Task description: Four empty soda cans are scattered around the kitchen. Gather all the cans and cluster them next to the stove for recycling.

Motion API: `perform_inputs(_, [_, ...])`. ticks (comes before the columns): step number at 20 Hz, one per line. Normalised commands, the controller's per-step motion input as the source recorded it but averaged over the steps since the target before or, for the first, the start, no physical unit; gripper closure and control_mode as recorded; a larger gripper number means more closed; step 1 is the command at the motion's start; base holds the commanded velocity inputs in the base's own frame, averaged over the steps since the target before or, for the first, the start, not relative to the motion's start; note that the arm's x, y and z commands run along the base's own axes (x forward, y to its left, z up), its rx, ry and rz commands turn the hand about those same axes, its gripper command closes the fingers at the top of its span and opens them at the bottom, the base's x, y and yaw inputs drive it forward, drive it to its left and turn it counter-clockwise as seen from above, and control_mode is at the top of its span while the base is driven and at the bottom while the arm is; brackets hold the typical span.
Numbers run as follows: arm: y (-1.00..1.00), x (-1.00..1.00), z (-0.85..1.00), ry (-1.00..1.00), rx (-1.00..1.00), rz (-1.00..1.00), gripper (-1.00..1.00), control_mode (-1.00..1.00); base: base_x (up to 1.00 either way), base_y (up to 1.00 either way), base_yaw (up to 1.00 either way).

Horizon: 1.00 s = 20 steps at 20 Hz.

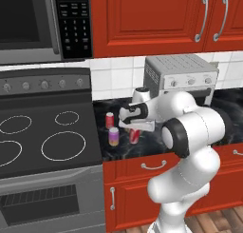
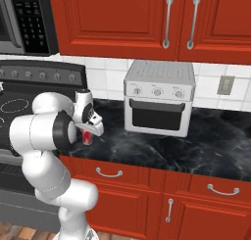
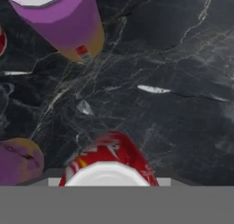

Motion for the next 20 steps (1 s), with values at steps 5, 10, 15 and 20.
perform_inputs(5, [0.04, 0.09, -0.25, 0.0, 0.0, 0.0, 1.0, -1.0, 0.0, 0.0, 0.0])
perform_inputs(10, [0.03, 0.07, -0.25, 0.0, 0.0, 0.0, 1.0, -1.0, 0.0, 0.0, 0.0])
perform_inputs(15, [0.02, 0.05, -0.24, -0.01, 0.0, 0.0, 1.0, -1.0, 0.0, 0.0, 0.0])
perform_inputs(20, [0.02, 0.05, -0.21, -0.01, 0.0, 0.0, 1.0, -1.0, 0.0, 0.0, 0.0])
